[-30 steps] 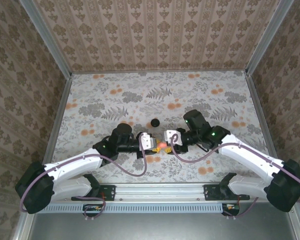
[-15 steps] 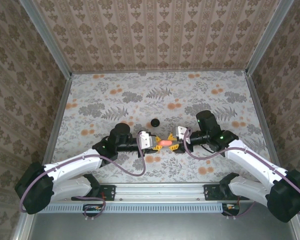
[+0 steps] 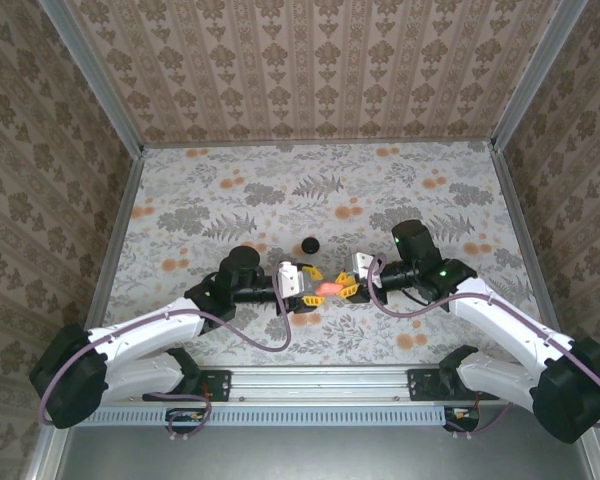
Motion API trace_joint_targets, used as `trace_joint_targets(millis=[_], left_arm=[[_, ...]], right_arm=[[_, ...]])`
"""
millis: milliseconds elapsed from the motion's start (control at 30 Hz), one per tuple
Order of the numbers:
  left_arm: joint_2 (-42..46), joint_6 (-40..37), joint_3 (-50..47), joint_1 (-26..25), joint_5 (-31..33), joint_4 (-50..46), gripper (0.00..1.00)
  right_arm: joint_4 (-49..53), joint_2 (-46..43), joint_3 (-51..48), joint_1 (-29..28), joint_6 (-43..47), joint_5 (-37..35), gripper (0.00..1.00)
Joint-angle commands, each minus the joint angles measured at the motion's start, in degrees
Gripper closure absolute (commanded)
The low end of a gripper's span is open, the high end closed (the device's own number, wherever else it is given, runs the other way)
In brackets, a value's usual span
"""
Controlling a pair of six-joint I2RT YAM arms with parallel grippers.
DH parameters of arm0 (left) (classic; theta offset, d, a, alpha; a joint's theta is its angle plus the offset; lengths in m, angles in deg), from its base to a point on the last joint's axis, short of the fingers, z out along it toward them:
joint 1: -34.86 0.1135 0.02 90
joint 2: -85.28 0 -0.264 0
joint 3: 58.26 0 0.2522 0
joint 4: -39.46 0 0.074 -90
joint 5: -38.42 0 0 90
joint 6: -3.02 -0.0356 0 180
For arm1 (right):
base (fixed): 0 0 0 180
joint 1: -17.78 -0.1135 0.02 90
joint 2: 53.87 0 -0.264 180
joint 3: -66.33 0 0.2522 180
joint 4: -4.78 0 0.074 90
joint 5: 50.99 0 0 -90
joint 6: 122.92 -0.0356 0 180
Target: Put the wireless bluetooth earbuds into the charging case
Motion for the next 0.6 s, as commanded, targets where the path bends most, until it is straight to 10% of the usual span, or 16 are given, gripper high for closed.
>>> trace_joint_targets(millis=[0, 567], left_arm=[[-0.61, -0.09, 0.90, 0.27, -0.48, -0.57, 0.52], [-1.64, -0.10, 1.81, 0.06, -1.43, -0.62, 0.57]], right_arm=[[3.67, 0.39, 2.83, -1.15, 2.76, -2.00, 0.81], [2.18, 0.99, 3.82, -2.71, 2.25, -4.33, 0.81]])
